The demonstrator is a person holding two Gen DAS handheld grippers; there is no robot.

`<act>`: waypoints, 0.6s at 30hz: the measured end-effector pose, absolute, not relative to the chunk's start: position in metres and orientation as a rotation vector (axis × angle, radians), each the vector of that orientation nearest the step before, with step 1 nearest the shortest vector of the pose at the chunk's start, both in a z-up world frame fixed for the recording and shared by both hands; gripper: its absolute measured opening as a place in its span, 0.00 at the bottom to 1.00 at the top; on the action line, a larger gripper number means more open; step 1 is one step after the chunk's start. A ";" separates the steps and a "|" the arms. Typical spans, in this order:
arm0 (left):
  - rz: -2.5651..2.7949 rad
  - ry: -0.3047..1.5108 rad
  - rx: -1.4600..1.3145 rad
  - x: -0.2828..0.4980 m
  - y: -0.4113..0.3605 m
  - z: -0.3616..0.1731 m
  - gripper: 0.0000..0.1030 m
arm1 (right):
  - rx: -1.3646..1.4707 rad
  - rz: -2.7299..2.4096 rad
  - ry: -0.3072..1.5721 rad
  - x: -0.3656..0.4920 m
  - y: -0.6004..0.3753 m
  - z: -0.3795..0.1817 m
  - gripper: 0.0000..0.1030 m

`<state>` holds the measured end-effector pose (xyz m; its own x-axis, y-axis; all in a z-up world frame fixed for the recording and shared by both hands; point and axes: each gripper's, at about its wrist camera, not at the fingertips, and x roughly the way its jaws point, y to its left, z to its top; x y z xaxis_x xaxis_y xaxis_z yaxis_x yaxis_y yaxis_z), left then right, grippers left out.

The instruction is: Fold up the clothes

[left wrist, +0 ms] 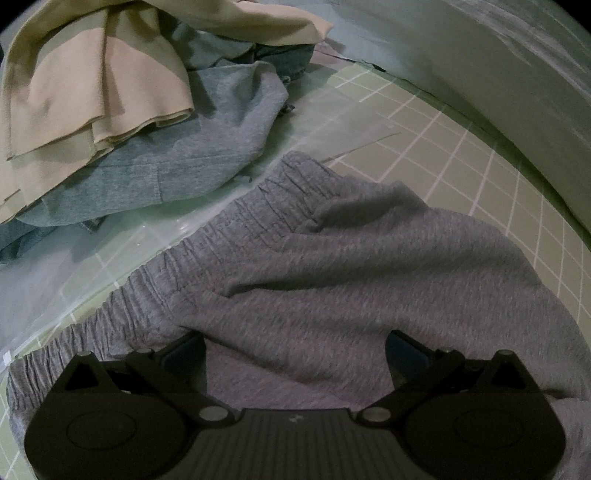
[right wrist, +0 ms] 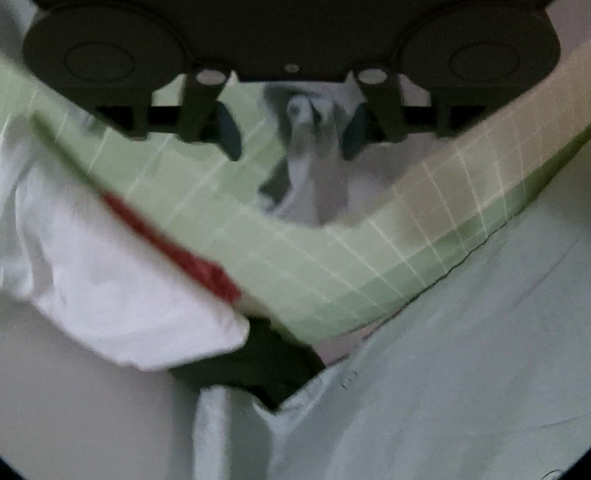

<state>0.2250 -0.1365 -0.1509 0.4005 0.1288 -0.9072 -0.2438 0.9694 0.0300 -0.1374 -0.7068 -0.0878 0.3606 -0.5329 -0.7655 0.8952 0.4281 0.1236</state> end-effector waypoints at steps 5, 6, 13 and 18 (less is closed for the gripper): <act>0.231 1.135 -0.111 0.225 -0.135 -0.151 1.00 | 0.622 -1.061 0.767 -0.138 -0.713 -0.112 0.82; 0.231 1.134 -0.111 0.225 -0.135 -0.151 1.00 | 0.624 -1.062 0.771 -0.137 -0.714 -0.114 0.82; 0.233 1.138 -0.114 0.225 -0.134 -0.150 1.00 | 0.623 -0.892 0.748 -0.113 -0.727 -0.109 0.03; 0.233 1.128 -0.113 0.223 -0.134 -0.150 1.00 | 0.518 -0.799 0.610 -0.082 -0.743 -0.053 0.02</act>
<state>0.2235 -0.1339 -0.1503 0.4074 0.1271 -0.9044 -0.2412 0.9701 0.0277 -0.0816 -0.7433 -0.0529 0.5461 -0.4975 -0.6739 0.7813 0.5928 0.1955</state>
